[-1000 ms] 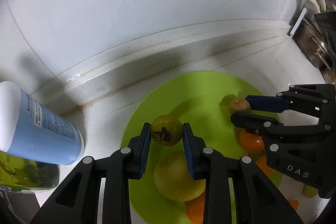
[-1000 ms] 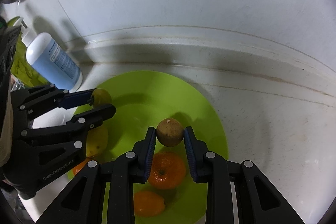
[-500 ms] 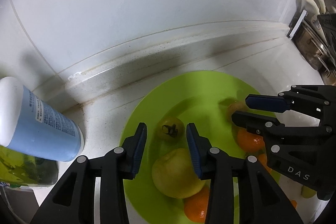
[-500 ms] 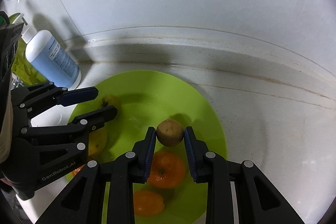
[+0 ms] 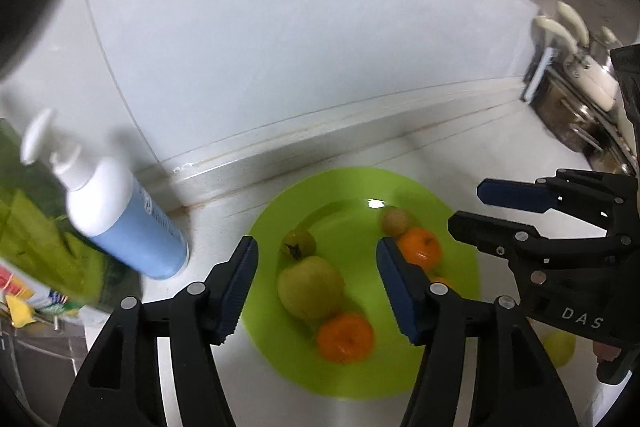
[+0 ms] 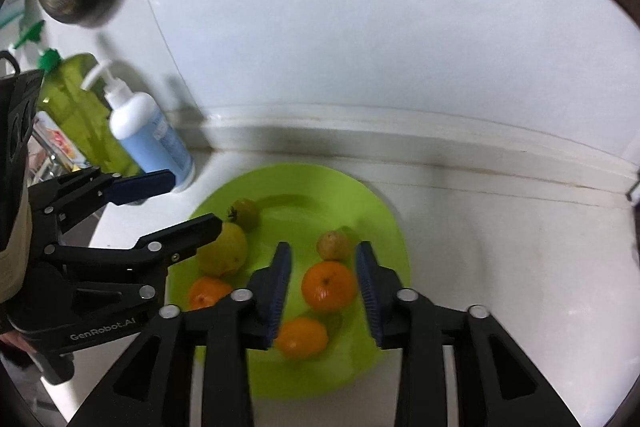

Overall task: Organize fruits
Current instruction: 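Open the left tool onto the plate while the right tool releases its brown fruit, then pull both open tools back from the plate toward the loose fruits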

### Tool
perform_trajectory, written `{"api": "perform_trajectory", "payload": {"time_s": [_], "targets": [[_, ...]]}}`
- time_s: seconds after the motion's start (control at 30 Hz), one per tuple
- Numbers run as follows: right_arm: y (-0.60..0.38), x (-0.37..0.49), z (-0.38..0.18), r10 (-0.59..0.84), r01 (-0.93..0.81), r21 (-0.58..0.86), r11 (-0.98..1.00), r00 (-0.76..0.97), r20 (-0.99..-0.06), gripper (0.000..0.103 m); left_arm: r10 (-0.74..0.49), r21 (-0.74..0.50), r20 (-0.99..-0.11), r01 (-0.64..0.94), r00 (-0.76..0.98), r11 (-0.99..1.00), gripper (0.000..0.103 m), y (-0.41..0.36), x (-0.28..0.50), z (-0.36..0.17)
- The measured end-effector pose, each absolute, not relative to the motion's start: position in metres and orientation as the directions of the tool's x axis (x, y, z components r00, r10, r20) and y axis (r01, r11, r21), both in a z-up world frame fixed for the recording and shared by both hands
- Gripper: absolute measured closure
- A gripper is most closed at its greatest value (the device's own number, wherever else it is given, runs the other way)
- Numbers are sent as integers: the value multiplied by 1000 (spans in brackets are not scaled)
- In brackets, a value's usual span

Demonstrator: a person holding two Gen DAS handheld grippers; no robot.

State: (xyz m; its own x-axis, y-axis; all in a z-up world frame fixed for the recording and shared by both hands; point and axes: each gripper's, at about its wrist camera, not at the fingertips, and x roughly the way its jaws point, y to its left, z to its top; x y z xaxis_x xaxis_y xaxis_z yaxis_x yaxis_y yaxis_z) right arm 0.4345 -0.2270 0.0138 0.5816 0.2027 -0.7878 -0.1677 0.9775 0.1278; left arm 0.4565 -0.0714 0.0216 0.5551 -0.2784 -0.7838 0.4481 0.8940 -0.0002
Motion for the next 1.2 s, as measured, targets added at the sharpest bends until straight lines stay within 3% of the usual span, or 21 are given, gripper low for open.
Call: {"api": "perform_trajectory", "payload": {"time_s": [0.17,0.23,0.33,0.53,0.83,1.2], "targets": [[-229,395,35,200,-164,122,979,642,-740,63,-280,27,-740,444,611,896,35,-72,421,40],[-233,381,41,193,-149,125,981,661,-725,58,-275,51,-713,439,644,897,34,-71,405,50],[-236,356,48,165,-123,110,986,694,-700,57,-287,57,-677,437,677,898,23,-69,384,60],[-250,311,56,91,-59,71,996,745,-661,46,-328,78,-626,475,708,877,18,-70,343,73],[-278,252,52,19,43,79,996,753,-657,41,-408,73,-604,558,684,827,17,-93,295,70],[-295,213,9,-20,112,76,991,677,-736,41,-450,127,-629,655,634,745,17,-118,263,33]]}}
